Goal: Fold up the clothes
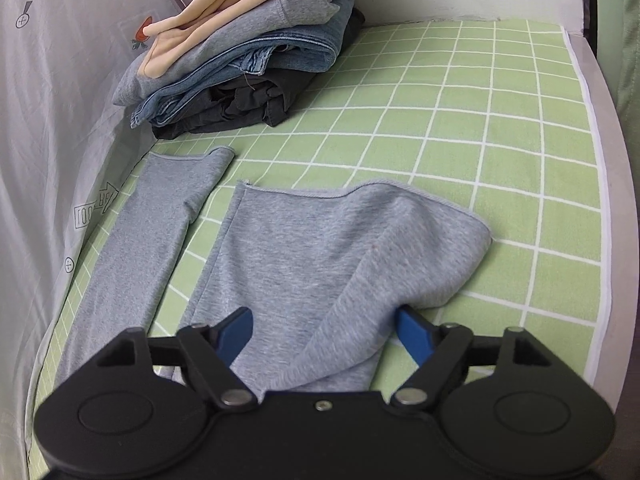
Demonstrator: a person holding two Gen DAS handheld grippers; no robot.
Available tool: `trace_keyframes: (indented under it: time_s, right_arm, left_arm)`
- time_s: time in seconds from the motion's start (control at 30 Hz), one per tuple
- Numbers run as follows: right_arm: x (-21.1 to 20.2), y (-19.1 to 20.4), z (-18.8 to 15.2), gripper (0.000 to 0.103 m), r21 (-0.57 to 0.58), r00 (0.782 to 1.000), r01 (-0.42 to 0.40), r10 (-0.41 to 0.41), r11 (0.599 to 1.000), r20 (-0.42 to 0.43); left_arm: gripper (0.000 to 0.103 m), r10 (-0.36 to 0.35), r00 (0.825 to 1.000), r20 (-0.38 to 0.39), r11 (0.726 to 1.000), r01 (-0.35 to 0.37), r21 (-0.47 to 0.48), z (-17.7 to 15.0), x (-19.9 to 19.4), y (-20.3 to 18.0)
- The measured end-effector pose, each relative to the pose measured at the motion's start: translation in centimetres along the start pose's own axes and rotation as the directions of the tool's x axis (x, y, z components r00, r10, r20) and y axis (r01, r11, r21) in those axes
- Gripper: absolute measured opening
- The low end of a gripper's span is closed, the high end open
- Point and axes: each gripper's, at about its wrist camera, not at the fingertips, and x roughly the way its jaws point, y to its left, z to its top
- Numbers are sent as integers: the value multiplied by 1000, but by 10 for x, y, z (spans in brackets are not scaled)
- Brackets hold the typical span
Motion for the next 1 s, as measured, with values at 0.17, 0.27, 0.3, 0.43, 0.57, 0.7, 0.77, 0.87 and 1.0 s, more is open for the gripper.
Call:
trace_keyframes:
  time_s: [0.17,0.27,0.3,0.43,0.57,0.7,0.77,0.87,1.0]
  right_arm:
    - [1,-9,6,7,21,999,-30,30,999,-10]
    - [-9,-6,9,6,-6,997,-66,67,998,34]
    - [-12,-3,11,6,-21,996,-75,76,997,52]
    - [-19,13,26,6,-58,988,-112,118,992,103]
    - [-22,35,46,6,-74,975,-166,175,983,137]
    - [-26,59,64,6,-85,958,-221,233,971,167]
    - [-24,71,71,6,-106,951,-239,255,965,175]
    - [-14,89,75,6,-155,953,-230,255,961,164]
    - [4,111,78,6,-200,962,-215,243,956,126]
  left_arm:
    - [2,4,1000,13,1000,-4,-7,1,-4,2]
    - [2,4,1000,30,1000,-4,-11,4,-8,2]
    - [2,4,999,43,1000,-4,-14,6,-10,2]
    - [1,0,994,111,1000,2,-20,18,-22,-3]
    - [1,-19,988,152,999,23,-24,33,-27,-12]
    - [1,-31,983,181,999,37,-26,47,-30,-22]
    - [1,-32,982,187,999,39,-33,52,-28,-26]
    - [1,-26,983,181,999,33,-37,57,-21,-31]
    - [1,-18,986,166,999,23,-29,61,-11,-36]
